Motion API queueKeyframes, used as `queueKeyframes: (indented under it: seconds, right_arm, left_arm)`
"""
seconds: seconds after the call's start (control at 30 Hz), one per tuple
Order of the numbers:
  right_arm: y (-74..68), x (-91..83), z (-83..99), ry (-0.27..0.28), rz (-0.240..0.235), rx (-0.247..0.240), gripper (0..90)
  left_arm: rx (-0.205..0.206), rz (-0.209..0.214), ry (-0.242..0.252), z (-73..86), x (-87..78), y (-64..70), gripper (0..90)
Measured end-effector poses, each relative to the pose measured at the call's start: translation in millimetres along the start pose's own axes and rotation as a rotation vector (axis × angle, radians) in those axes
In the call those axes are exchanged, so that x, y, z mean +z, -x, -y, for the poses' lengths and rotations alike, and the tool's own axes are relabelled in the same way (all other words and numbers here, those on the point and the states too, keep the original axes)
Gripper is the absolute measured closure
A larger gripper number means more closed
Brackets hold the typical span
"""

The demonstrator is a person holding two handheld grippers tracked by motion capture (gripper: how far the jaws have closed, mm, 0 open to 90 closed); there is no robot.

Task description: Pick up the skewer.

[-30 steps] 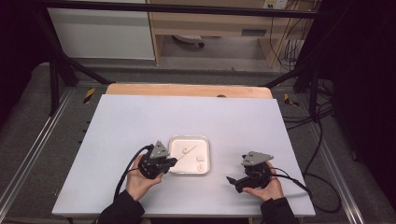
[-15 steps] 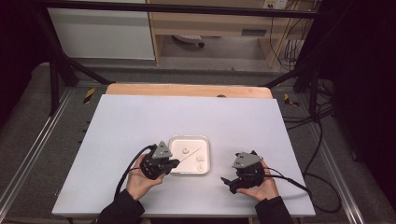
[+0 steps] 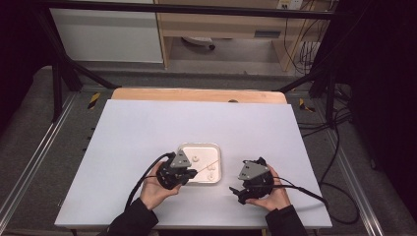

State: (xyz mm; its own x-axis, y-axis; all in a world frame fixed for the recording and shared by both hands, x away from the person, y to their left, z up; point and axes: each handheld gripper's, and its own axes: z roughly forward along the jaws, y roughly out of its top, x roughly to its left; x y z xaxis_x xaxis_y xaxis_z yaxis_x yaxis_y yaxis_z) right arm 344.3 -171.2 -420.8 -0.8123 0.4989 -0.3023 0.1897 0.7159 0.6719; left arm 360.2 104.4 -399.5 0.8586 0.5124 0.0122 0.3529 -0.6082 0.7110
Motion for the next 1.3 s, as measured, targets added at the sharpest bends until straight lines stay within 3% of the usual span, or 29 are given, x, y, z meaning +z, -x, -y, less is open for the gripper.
queueKeyframes:
  seconds: [0.77,1.0,1.3]
  right_arm:
    - [-5.3,-5.3,3.9,0.012,0.037,-0.176,23.3]
    - [-5.7,-6.1,5.3,0.030,0.046,-0.248,32.0]
    - [-6.7,-2.8,7.8,0.011,0.038,-0.352,45.4]
  left_arm:
    - [0.121,0.073,-0.071,-36.3,31.7,31.7,88.3]
    - [0.136,0.086,-0.078,-41.9,37.2,37.6,88.3]
    - [0.148,0.100,-0.086,-46.6,42.3,43.6,88.4]
